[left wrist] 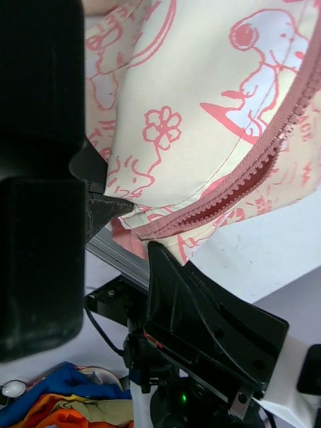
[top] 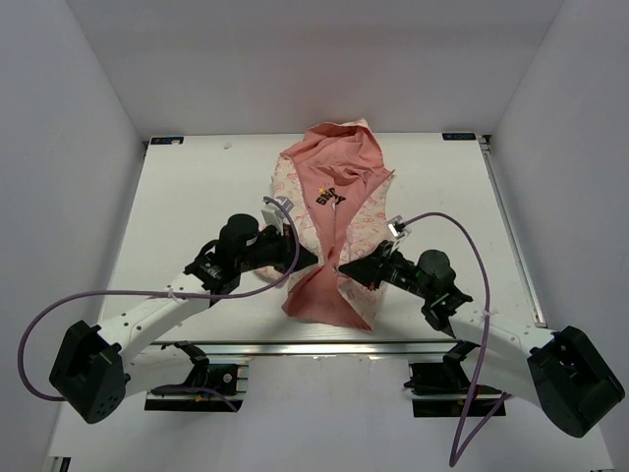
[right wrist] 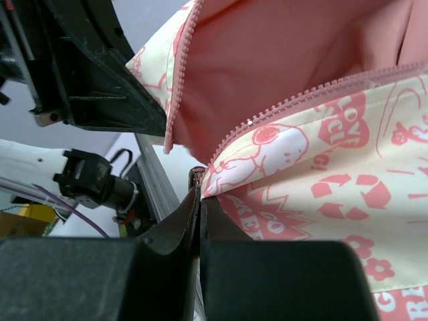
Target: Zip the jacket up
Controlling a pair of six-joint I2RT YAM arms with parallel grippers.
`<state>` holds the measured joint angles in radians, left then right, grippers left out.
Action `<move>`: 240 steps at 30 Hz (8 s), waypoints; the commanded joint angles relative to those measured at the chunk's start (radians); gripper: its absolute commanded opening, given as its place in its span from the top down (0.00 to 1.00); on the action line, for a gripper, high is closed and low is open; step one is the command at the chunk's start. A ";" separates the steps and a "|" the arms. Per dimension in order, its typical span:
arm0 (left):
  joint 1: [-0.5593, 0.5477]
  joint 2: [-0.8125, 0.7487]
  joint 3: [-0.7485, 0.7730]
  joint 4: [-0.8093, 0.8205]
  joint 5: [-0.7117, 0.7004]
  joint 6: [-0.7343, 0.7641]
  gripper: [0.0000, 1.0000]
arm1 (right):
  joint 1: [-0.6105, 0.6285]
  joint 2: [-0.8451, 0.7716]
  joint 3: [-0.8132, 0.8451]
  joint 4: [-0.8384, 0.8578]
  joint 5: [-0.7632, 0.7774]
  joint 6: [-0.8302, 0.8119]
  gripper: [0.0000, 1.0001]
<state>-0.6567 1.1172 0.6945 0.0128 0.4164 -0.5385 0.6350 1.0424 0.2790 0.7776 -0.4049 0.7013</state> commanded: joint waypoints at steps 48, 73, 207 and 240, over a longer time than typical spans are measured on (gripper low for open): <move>-0.004 -0.037 -0.015 0.105 0.030 0.000 1.00 | -0.006 0.036 0.071 0.227 -0.026 0.093 1.00; -0.043 -0.048 -0.047 0.022 0.119 0.152 1.00 | -0.009 0.073 0.176 0.075 -0.061 0.027 1.00; -0.055 -0.177 0.030 -0.318 -0.281 0.055 0.02 | 0.071 0.097 0.242 -0.282 -0.046 0.084 1.00; 0.005 -0.172 -0.297 0.305 0.027 -0.379 0.02 | 0.071 0.159 0.318 -0.439 -0.086 0.113 1.00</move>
<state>-0.6785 0.9257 0.4122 0.2047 0.3840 -0.8772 0.7010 1.2232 0.6102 0.3149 -0.4931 0.8051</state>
